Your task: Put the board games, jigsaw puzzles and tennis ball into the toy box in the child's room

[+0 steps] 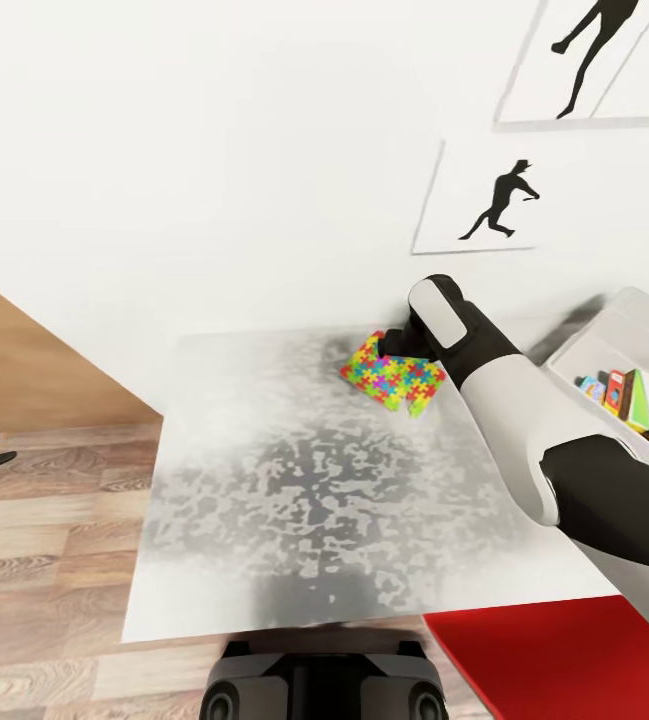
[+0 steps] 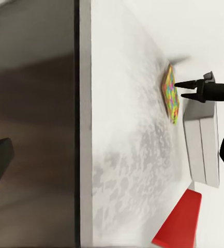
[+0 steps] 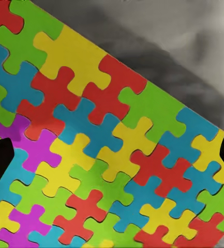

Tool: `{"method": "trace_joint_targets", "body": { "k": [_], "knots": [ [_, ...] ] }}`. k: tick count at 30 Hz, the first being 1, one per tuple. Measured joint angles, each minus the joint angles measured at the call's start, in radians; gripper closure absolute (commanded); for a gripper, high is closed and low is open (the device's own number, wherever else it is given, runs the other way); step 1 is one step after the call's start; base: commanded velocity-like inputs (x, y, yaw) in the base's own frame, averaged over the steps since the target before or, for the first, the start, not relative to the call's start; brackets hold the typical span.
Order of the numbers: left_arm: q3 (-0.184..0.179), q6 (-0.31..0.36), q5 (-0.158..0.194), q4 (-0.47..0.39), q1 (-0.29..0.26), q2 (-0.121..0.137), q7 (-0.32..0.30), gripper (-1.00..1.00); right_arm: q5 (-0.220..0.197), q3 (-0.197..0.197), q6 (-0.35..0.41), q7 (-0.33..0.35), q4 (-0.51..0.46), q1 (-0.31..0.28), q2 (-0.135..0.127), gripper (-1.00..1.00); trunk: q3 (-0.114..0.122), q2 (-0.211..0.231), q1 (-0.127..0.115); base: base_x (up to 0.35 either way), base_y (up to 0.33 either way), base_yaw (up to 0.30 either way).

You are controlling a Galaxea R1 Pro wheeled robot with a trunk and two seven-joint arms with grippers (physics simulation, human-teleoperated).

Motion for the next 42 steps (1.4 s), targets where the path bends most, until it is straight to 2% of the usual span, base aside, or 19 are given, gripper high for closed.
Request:
{"method": "trace_joint_targets", "body": {
  "k": [5, 8, 23, 31, 38, 42],
  "knots": [
    [0.000, 0.000, 0.000, 0.000, 0.000, 0.000, 0.000, -1.00, 0.015, 0.000, 0.001, 0.000, -0.003, 0.000, 0.000, -1.00, 0.000, 0.000, 0.000, 0.000, 0.118, 0.000],
    [0.000, 0.000, 0.000, 0.000, 0.000, 0.000, 0.000, -1.00, 0.001, -0.001, -0.001, 0.002, 0.000, 0.000, 0.001, -1.00, 0.000, 0.000, 0.000, 0.000, 0.111, 0.000],
    [0.000, -0.001, 0.000, 0.001, 0.000, -0.001, 0.000, -1.00, -0.012, -0.002, -0.001, 0.004, -0.001, 0.001, 0.001, -1.00, 0.000, 0.000, 0.000, -0.019, 0.012, 0.000],
    [0.000, -0.001, 0.000, 0.001, -0.001, -0.002, 0.000, -1.00, -0.031, -0.007, -0.007, 0.004, 0.006, -0.002, 0.002, -1.00, 0.000, 0.000, 0.000, -0.001, -0.021, 0.000],
    [0.000, -0.002, 0.000, 0.000, -0.001, -0.001, 0.000, -1.00, -0.028, -0.003, 0.000, 0.002, -0.082, -0.002, 0.001, -1.00, 0.000, 0.001, 0.001, 0.000, -0.001, 0.000],
    [0.000, -0.002, 0.000, 0.000, -0.001, -0.001, 0.000, -1.00, -0.027, -0.002, 0.000, 0.001, -0.097, -0.002, 0.000, -1.00, 0.001, 0.001, 0.000, 0.000, 0.000, 0.000]
  ]
}}
